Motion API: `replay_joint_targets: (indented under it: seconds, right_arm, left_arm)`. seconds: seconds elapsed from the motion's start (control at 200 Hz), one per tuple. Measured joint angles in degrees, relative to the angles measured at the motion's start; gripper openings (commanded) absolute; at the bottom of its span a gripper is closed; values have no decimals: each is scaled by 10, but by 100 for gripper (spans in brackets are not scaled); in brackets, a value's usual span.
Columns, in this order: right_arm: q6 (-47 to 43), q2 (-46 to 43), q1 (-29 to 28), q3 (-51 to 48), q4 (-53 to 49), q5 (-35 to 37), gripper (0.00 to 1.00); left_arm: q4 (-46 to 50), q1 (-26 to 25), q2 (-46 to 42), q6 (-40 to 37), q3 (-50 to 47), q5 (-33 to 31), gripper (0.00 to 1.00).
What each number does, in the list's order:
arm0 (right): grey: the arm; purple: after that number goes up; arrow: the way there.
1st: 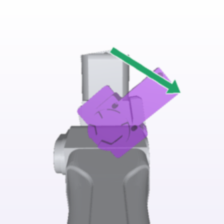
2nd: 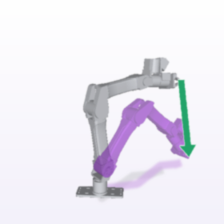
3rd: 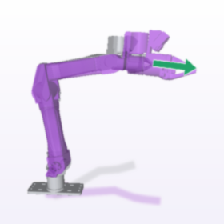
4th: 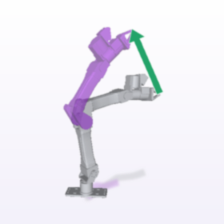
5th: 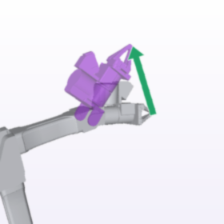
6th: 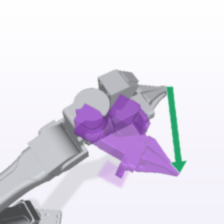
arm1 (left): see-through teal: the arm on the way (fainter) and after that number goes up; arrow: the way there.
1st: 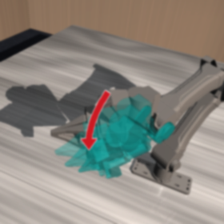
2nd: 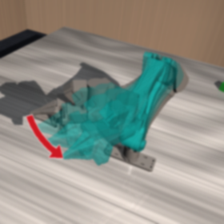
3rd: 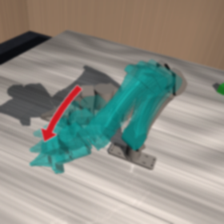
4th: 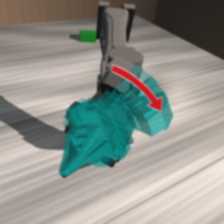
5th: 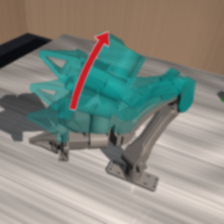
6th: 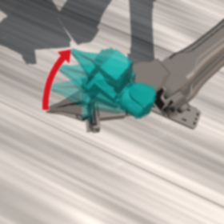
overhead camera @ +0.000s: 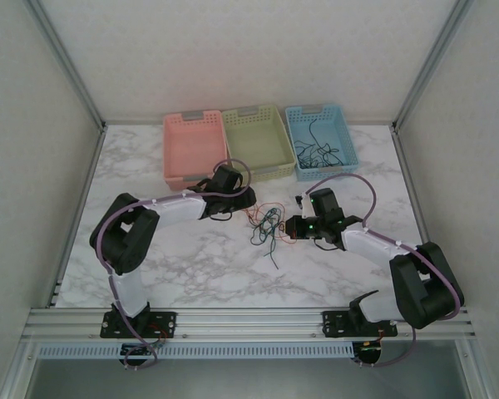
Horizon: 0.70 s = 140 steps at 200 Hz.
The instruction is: Untangle the cables
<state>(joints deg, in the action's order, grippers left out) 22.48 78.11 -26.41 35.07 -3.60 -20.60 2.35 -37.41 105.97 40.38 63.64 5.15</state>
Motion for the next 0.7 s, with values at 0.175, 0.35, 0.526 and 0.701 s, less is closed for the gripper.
replay_joint_targets:
  seconds: [0.175,0.35,0.526,0.701]
  right_arm:
    - [0,0,0,-1,0,0,0]
    - [0,0,0,-2,0,5,0]
    - [0,0,0,-2,0,10,0]
    - [0,1,0,-2,0,11,0]
  left_arm:
    - [-3,0,7,5,3,0,51]
    - [-3,0,30,6,19,1,44]
    - [-2,0,33,6,20,0,33]
    - [-2,0,33,4,21,0,17]
